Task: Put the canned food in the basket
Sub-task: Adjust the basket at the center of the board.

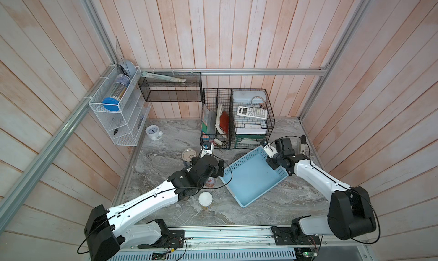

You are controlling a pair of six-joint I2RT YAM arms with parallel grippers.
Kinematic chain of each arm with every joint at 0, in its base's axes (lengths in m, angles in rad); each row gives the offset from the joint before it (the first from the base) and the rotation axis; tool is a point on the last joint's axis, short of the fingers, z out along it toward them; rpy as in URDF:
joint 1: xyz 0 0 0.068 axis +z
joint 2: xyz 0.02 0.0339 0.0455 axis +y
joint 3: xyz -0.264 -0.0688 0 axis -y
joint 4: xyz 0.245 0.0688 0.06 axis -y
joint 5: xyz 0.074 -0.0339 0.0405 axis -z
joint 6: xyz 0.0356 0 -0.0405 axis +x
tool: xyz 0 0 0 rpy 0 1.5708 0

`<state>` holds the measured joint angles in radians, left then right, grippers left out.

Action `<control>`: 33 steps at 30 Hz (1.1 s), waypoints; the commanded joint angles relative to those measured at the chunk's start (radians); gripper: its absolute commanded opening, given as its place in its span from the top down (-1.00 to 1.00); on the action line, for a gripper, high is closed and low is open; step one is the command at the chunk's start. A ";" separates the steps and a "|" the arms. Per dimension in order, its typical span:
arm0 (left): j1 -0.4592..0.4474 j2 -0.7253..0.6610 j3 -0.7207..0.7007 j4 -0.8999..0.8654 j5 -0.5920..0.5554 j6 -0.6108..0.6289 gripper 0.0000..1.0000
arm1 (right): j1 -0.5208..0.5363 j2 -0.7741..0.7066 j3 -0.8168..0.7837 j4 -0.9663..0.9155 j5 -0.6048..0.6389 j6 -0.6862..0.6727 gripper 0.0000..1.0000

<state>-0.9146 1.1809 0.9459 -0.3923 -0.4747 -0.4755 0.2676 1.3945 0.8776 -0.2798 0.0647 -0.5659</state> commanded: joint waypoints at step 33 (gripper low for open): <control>0.133 -0.154 -0.134 -0.022 0.016 -0.064 -1.00 | 0.289 0.521 0.409 0.093 -0.195 -0.534 1.00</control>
<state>-0.7929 1.0393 0.8299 -0.4023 -0.4744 -0.5270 0.5442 1.8851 1.2648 -0.2230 -0.1726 -1.1114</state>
